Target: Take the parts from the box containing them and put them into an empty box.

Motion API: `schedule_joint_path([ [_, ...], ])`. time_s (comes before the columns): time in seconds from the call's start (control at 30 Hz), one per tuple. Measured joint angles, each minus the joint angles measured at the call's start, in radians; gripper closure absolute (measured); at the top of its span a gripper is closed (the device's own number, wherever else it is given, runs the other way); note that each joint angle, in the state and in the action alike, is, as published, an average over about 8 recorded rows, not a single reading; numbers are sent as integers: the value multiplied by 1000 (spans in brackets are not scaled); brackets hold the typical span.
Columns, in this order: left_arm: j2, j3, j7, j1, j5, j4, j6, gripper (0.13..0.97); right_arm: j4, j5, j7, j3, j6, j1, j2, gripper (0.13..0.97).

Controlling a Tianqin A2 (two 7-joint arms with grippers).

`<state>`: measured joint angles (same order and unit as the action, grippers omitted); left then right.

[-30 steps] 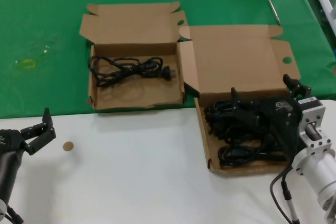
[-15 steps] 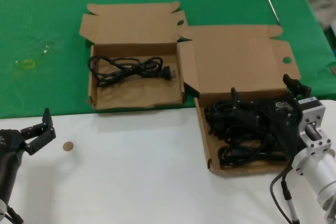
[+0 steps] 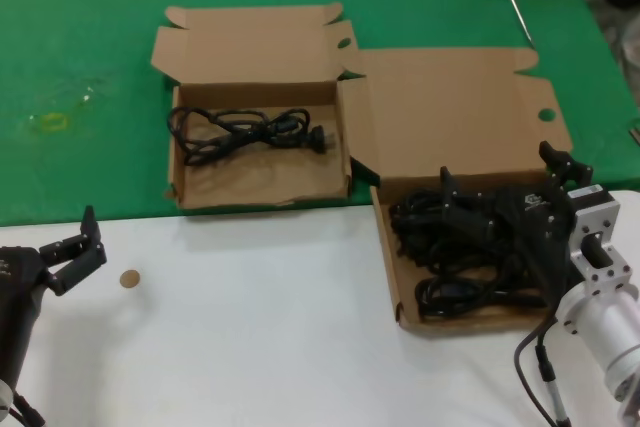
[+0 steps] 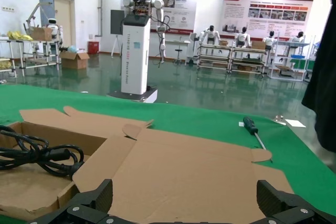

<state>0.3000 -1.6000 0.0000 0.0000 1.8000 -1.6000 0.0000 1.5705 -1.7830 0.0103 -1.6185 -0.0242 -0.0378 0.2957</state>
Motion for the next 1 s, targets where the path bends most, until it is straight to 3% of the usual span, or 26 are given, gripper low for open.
schedule_joint_path([
  [1.0, 0, 0, 0, 0, 0, 0, 0, 132, 0, 0, 0, 0, 0, 0, 0, 129],
])
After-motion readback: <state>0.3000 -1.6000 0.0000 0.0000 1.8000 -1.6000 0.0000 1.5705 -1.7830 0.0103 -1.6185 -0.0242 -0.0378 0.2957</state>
